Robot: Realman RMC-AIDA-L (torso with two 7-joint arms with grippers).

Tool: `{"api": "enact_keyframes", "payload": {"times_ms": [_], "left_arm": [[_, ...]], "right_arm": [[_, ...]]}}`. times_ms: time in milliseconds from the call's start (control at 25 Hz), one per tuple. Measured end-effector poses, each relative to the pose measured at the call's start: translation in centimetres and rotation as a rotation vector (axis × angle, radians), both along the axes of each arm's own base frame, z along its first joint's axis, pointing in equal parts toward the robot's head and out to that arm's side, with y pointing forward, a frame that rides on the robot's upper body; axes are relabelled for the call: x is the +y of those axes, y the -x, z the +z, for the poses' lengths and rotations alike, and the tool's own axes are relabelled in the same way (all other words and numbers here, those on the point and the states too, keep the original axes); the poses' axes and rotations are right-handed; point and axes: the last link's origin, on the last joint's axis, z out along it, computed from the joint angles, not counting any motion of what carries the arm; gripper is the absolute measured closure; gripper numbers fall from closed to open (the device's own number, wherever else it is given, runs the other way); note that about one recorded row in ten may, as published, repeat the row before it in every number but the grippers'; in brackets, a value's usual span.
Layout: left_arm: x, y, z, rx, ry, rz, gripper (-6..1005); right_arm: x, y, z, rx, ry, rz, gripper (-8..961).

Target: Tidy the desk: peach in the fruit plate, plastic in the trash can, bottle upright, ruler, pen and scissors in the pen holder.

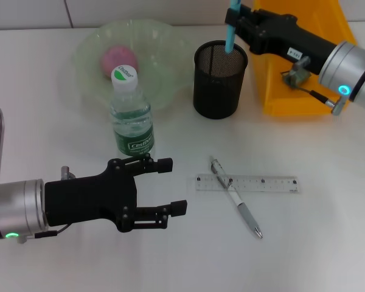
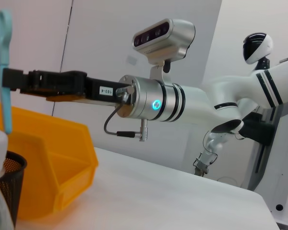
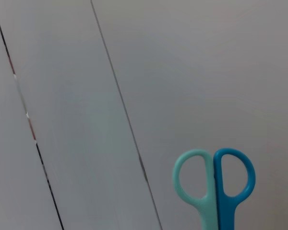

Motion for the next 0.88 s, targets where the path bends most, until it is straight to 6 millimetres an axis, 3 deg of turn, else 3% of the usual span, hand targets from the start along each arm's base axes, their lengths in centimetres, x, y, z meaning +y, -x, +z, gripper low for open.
{"api": "enact_keyframes", "payload": {"times_ms": [320, 560, 880], "left_arm": [[0.0, 0.1, -0.1, 0.002, -0.004, 0.0, 156], [-0.2, 0.1, -0.1, 0.0, -0.003, 0.002, 156], [-0.2, 0.0, -0.1, -0.008, 0.004, 0.007, 156]], "right_arm": [[0.1, -0.4, -0.8, 0.019, -0.031, -0.044, 627], [-0.2, -0.8, -0.9, 0.021, -0.028, -0.051, 518], [-2.7, 0.2, 0.3, 0.069, 0.081, 0.114, 402]]}}
